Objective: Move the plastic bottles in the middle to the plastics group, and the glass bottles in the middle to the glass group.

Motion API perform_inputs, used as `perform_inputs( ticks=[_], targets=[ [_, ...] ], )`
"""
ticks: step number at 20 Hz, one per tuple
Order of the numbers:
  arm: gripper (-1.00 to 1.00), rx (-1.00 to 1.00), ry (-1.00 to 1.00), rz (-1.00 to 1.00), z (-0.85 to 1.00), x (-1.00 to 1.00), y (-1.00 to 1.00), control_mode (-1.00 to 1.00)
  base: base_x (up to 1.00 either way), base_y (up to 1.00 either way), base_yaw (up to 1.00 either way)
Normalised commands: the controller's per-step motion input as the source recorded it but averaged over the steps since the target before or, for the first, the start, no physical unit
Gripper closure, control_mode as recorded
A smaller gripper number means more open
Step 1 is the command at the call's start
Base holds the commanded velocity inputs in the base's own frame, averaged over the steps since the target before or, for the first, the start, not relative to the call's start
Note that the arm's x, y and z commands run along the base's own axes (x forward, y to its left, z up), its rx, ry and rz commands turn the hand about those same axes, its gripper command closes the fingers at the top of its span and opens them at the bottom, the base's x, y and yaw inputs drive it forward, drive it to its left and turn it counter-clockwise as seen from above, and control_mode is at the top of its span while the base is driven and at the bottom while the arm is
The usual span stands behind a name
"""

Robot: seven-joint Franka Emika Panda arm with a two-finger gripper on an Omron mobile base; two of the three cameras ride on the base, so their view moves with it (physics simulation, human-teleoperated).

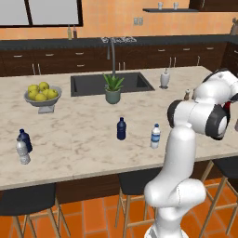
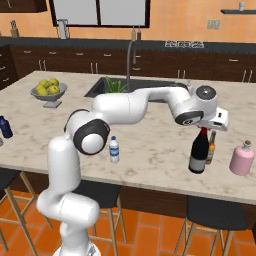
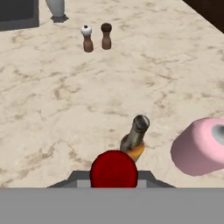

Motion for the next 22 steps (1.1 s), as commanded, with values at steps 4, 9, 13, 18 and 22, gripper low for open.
perform_inputs(
  ticks=[4,9,13,18,22],
  targets=[
    [1.0,0.03,-0.01,-0.04,-0.29,0.04,0.0,-1.0,0.0,0.0,0.0],
    [1.0,0.0,0.0,-0.04,-0.49,-0.14,0.0,-1.0,0.0,0.0,0.0],
    [-1.0,0.0,0.0,-0.09,-0.34,-0.11,0.11,-1.0,0.0,0.0,0.0],
    [-1.0,0.06,-0.01,-0.05,0.09,-0.05,0.07,-1.0,0.0,0.0,0.0],
    [-1.0,0.06,0.04,-0.13,0.51,-0.16,0.31,-1.0,0.0,0.0,0.0]
  ],
)
